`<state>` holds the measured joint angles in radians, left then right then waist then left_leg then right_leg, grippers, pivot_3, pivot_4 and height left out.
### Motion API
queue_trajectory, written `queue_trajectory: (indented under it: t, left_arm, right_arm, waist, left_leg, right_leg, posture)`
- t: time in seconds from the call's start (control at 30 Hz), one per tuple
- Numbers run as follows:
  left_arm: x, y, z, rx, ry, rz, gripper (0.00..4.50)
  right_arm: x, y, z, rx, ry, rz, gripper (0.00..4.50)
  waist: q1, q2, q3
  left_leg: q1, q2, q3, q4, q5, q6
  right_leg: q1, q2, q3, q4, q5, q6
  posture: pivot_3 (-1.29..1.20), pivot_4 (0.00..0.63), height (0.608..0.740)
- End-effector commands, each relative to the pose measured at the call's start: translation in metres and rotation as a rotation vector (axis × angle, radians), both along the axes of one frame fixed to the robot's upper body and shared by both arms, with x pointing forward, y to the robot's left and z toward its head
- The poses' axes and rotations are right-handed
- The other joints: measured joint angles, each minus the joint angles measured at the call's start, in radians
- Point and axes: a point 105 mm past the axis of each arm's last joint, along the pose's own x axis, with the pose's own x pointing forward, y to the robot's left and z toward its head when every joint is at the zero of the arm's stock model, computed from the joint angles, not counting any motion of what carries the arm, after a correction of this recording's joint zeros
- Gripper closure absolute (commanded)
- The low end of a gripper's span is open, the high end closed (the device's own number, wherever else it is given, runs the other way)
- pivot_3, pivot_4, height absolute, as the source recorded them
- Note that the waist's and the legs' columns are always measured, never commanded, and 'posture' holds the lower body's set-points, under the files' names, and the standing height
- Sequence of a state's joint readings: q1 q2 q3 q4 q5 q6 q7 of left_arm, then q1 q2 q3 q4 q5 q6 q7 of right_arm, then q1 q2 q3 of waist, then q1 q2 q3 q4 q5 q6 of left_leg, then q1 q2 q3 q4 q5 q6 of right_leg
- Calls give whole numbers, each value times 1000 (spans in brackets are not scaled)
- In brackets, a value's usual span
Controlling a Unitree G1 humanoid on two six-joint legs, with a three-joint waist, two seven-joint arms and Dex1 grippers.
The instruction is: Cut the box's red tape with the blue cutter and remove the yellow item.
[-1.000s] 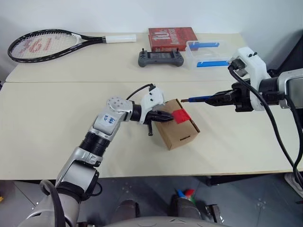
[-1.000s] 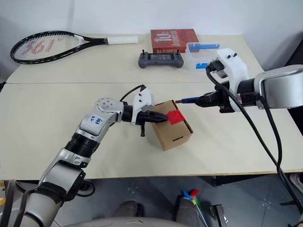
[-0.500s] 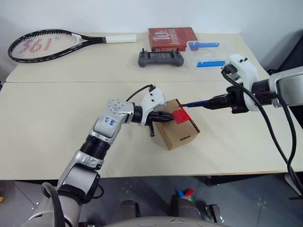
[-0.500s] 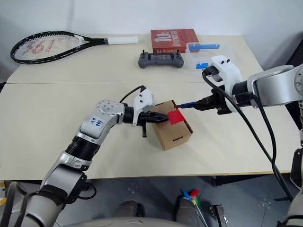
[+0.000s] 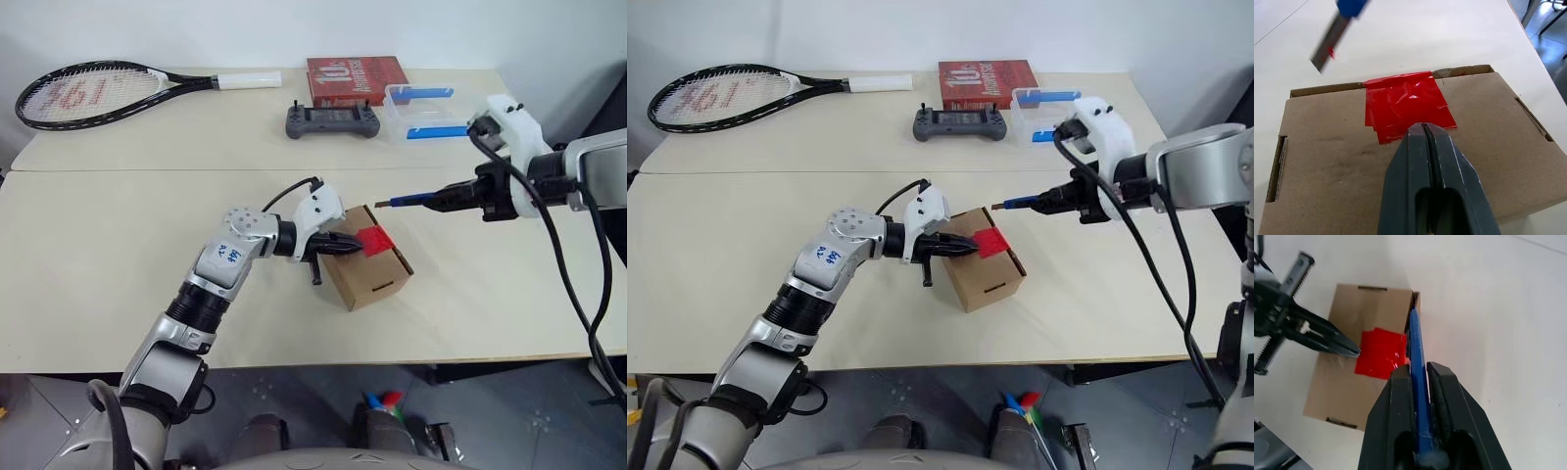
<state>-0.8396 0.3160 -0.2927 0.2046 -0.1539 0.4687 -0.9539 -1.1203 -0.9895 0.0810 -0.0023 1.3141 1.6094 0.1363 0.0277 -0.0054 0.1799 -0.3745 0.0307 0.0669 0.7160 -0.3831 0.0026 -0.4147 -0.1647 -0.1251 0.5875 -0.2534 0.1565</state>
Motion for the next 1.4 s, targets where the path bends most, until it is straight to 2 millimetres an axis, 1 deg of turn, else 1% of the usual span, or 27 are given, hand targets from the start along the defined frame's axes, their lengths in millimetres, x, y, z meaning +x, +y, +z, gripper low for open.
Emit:
queue_trajectory:
  t: [0.03,0.17,0.3,0.5,0.6,1.0,1.1,1.23,1.4]
  left_arm:
    - [-4,0,-10,21,21,2,4500]
    - [-6,1,-12,25,24,2,4500]
    - [-6,2,-12,27,24,8,4500]
    - [-6,1,-15,34,28,9,4500]
    - [-7,-1,-18,42,31,10,4500]
    - [-9,-4,-27,70,39,14,4500]
    - [-11,-6,-31,76,47,12,4500]
    - [-13,-7,-35,78,55,14,4500]
    - [-15,-8,-38,76,65,22,4500]
  right_arm:
    - [-4,1,7,17,-39,16,4340]
    - [-5,3,3,24,-32,28,4340]
    - [-7,0,-3,12,-13,18,4340]
    - [-15,10,-6,45,39,88,4340]
    - [-17,11,-9,53,67,94,4340]
    - [-15,15,-11,54,129,65,4340]
    - [-15,12,-16,17,157,48,4340]
    - [-24,12,-20,-22,208,78,4340]
    - [-24,4,-25,-48,230,42,4340]
  waist:
    - [0,0,0]
    - [-1,0,0]
    - [-1,0,0]
    - [-1,0,0]
    - [-1,0,0]
    - [-1,0,0]
    - [-2,1,0]
    - [0,1,0]
    - [3,1,-1]
  left_leg:
    - [0,0,0,0,0,0]
    - [0,0,0,0,0,0]
    - [0,0,0,0,0,0]
    - [0,0,0,0,0,0]
    - [0,0,0,0,0,0]
    - [1,0,0,0,0,0]
    - [1,0,0,0,0,0]
    - [1,0,0,0,0,0]
    - [1,0,0,0,0,0]
  right_leg:
    - [0,0,0,0,0,0]
    - [0,0,0,0,0,0]
    - [0,0,0,0,0,0]
    - [0,0,0,0,0,0]
    - [0,0,0,0,0,0]
    - [0,0,0,0,0,0]
    - [1,0,0,0,0,0]
    - [1,0,0,0,0,0]
    - [1,0,0,0,0,0]
  posture:
    - [0,150,740]
    - [0,150,740]
    - [0,150,740]
    - [0,150,740]
    - [0,150,740]
    - [0,150,740]
    - [0,150,740]
    - [0,150,740]
    - [0,150,740]
